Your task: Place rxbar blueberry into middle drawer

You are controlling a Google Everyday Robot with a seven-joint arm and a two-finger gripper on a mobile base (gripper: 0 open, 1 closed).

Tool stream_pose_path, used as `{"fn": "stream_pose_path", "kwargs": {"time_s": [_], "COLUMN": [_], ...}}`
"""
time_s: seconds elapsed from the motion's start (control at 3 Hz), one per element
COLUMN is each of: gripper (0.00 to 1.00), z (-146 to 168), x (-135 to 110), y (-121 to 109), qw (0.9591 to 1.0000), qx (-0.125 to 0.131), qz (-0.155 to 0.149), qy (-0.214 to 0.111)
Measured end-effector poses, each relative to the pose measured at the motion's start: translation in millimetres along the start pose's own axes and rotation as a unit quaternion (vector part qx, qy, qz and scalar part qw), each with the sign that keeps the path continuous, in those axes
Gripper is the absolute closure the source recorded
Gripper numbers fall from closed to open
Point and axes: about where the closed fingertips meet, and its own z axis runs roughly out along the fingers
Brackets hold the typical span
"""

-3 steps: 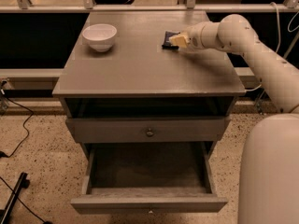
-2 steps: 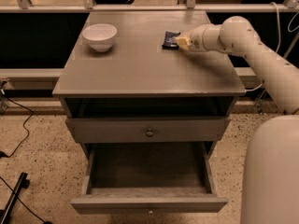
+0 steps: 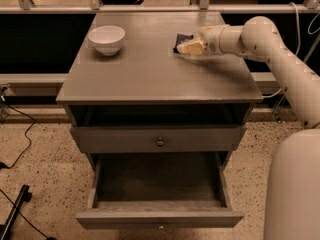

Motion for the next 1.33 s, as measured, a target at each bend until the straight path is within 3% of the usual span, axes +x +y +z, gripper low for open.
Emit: {"fn": "stream_pose_path", "kwargs": {"time_s": [0.33, 1.0, 1.33], "gripper": [0.24, 0.62, 0.73], "z": [1, 6, 5], "x": [-7, 3, 9], "y": [8, 20, 19], "qw": [0.9994, 0.9921, 0.9896], "qx": [-0.023, -0.056, -0.06], "qz": [-0.024, -0.098, -0.114], "qy": [-0.005, 0.054, 0.065]}}
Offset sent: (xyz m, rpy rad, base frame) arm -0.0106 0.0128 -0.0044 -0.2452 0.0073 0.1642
